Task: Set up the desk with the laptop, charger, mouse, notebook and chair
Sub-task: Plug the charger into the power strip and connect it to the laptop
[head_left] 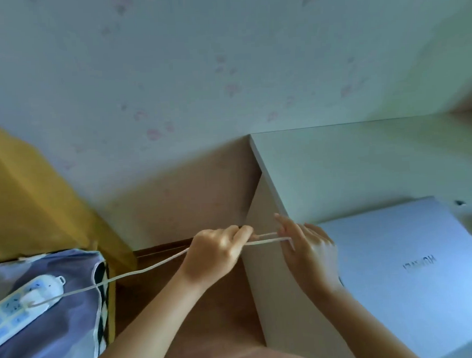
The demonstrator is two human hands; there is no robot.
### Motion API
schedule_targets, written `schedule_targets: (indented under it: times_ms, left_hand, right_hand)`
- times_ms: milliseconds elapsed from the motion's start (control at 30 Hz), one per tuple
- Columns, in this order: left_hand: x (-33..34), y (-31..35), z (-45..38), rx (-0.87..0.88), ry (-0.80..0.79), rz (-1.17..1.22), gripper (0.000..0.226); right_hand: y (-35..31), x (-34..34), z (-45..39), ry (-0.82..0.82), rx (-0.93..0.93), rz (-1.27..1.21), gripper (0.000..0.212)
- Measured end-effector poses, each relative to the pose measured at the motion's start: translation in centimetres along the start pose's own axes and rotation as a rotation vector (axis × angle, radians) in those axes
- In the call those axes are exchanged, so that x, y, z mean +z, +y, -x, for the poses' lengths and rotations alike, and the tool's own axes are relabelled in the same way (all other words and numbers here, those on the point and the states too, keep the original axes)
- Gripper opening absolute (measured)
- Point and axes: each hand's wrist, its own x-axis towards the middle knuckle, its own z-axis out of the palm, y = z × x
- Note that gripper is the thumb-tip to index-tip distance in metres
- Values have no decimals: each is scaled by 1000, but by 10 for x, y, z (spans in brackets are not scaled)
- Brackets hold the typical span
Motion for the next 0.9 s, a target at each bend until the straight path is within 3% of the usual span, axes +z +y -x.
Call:
schedule_targets:
  times_ms: [133,233,300,400,467,567,667,800,833,900]
  left_hand:
    - [2,-13,6,-31,-13,-21,25]
    - [13,-15,6,0,-173,-69,40]
    - [17,1,-8,15,-262,17,46]
    - [23,42,-48,46,-200,233,61]
    - [29,71,-75,83,-108,323,50]
    - [44,97,-102,179,28,231,18]
    - [50,90,-108,64,87,137,16]
    - [52,55,-87,-92,68,10,19]
    - [53,47,-80,-127,32,-31,21]
    - [60,42,-70,-173,-38,-88,21]
  right_hand:
    - [52,-33,-5,172,119,33,21]
    - [75,-57,-16,264,129,-3,14]
    - [79,-63,-18,223,50,-38,11]
    - [83,-65,-21,165,-143,49,6]
    - [89,-65,-22,158,-238,162,27]
    - [110,-69,-17,127,-255,206,40]
    - [139,-74,-4,73,-3,198,32]
    - [178,-89,-4,103,829,-215,19]
    - [186,-90,-5,111,902,-317,24]
    - [189,-90,-7,73,781,-329,32]
